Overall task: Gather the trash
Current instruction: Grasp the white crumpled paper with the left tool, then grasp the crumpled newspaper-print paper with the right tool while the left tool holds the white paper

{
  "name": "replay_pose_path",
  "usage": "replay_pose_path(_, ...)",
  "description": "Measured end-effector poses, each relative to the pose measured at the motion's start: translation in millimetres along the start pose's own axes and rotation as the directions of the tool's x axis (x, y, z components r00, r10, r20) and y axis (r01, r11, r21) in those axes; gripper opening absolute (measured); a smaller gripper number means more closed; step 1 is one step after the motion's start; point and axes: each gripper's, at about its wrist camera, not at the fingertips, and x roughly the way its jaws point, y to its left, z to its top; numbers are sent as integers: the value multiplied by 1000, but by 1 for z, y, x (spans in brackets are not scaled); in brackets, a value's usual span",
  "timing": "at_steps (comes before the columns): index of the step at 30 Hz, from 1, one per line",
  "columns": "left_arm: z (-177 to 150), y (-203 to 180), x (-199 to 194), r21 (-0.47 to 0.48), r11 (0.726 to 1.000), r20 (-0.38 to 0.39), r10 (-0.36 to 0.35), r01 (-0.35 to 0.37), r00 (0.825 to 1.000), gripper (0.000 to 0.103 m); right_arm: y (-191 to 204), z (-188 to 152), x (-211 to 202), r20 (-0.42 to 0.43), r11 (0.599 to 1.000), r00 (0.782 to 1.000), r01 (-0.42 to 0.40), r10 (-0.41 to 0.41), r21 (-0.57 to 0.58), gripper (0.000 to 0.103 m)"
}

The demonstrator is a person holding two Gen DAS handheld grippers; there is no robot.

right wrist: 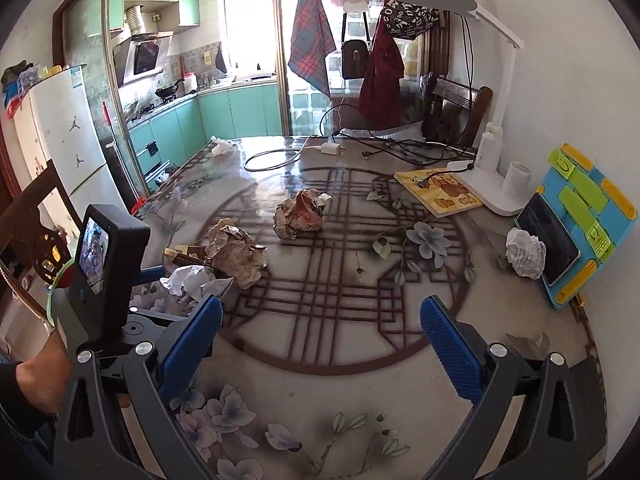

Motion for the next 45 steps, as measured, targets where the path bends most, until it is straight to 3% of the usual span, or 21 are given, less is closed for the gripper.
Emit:
replay_pose_path(4, 3, 1, 7, -29, 1000, 1, 7, -7, 1000, 96, -2, 0, 4, -8, 1000, 1000, -1, 1, 7, 96)
replay_pose_path(8, 2, 6, 14, -55, 998, -33, -29, 27, 999, 61, -1, -1, 6, -14, 1000, 1000, -2, 2, 3, 96)
replay_pose_path(12, 1, 11, 9, -75, 997, -26, -39, 37, 999, 53, 2, -4, 9, -18, 1000, 1000, 1, -1, -8, 96)
replay_pose_path(19, -2, 20, -21, -92, 994, 3, -60, 60, 998, 51, 14, -4, 16, -10, 999, 1000, 4, -4, -47, 96)
replay_pose_path(25, 1, 38, -74, -78, 996, 90, -44, 52, 995, 51, 34, 4, 31, -26, 997, 999, -38, 37, -60, 96)
replay_pose_path(38, -9, 140, -169, -190, 982, 246, 35, 13, 969, 52, 90, 21, 80, -50, 991, 996, -85, 80, -106, 96)
replay_pose_path(42, -15, 166, -185, -221, 975, 285, 90, -26, 954, 52, 102, 31, 108, -69, 993, 995, -82, 75, -90, 96)
replay_pose_path(45, -19, 184, -186, -273, 962, 293, 101, -18, 951, 52, 109, 38, 130, -89, 994, 994, -69, 62, -83, 96)
